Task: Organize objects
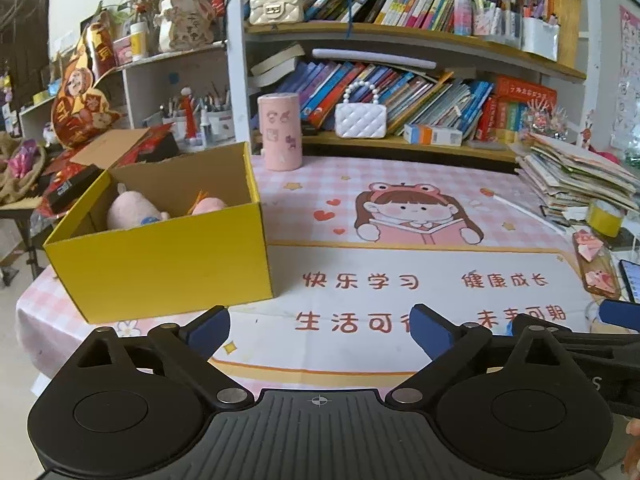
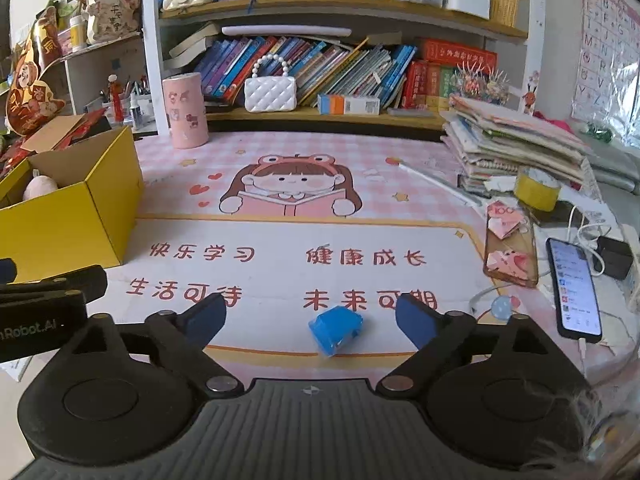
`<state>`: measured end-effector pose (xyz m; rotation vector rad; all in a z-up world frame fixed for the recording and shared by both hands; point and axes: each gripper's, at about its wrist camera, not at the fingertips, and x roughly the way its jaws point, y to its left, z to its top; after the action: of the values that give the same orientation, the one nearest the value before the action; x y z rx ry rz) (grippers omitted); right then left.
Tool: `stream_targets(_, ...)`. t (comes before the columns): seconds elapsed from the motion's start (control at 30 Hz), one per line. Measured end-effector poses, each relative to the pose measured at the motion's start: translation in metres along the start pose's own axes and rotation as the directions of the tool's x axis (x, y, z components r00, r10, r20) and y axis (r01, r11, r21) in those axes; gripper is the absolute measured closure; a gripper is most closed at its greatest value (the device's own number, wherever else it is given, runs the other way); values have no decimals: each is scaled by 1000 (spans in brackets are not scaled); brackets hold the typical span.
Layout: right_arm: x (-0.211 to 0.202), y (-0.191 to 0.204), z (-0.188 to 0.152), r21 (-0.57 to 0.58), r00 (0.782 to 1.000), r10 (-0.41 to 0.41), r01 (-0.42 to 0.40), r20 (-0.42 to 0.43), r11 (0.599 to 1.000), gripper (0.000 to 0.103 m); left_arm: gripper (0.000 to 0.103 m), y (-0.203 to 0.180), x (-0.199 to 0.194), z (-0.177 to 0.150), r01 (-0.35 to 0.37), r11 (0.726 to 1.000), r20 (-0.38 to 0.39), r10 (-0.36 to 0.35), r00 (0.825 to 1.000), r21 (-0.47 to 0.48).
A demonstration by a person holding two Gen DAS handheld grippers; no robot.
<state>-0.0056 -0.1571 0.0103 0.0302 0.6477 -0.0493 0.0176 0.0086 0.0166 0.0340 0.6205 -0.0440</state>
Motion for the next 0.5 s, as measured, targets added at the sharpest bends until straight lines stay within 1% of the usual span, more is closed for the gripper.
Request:
stream_targets(0.1,4,0,1,-4,1000,15,-15,-10,1000,8,4,0,2,0,-20,1000,-16,19,1000,-11)
stream_targets(0.33,8,2,2,-20,1000,24,-25,-17,999,7,2,7,0,0,-59,997,-16,59,998,-42)
stream_targets(0.5,9,3,3,-19,999,31,-32,-18,999,6,2,11,-2,2,-67,997,-9,66,998,-49)
